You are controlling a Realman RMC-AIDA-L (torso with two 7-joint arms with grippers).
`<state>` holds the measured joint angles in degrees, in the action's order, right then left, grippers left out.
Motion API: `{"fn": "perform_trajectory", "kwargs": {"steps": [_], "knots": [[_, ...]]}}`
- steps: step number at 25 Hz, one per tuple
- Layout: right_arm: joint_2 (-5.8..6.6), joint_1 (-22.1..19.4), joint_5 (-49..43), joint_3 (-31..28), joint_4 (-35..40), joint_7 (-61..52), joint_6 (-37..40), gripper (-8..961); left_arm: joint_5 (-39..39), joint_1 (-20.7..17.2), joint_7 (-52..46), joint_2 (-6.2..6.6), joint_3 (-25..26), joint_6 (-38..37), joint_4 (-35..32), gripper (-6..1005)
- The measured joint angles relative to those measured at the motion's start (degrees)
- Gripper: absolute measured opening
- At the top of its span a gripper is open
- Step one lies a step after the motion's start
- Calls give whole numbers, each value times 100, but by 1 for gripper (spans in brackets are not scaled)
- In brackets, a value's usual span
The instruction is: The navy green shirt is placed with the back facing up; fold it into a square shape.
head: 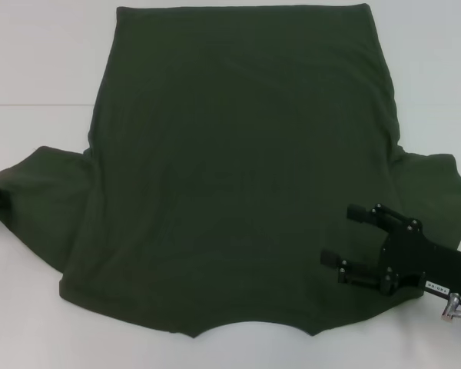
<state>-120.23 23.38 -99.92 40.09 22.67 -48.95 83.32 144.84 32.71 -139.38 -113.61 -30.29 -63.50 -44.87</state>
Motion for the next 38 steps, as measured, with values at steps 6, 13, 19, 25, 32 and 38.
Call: {"fn": "perform_trajectory", "kwargs": {"steps": [6, 13, 19, 25, 32, 38], "knots": [[0, 0, -1, 1, -14, 0, -1, 939, -136, 90, -60, -49, 4, -266, -226, 2], [0, 5, -1, 17, -34, 0, 0, 938, -232, 366, -225, -86, -45, -677, -449, 3], [0, 8, -1, 40, -43, 0, 0, 938, -215, 627, -254, -202, -162, -862, -580, 3], [0, 9, -1, 44, -44, 0, 2, 938, -238, 742, -290, -437, -494, -902, -611, 13], [0, -10, -1, 36, -44, 0, 13, 937, -238, 638, -78, -981, -894, -527, -576, 49], [0, -10, -1, 20, -44, 0, 60, 937, -456, 596, 41, -1033, -1172, -282, -206, 80]]}}
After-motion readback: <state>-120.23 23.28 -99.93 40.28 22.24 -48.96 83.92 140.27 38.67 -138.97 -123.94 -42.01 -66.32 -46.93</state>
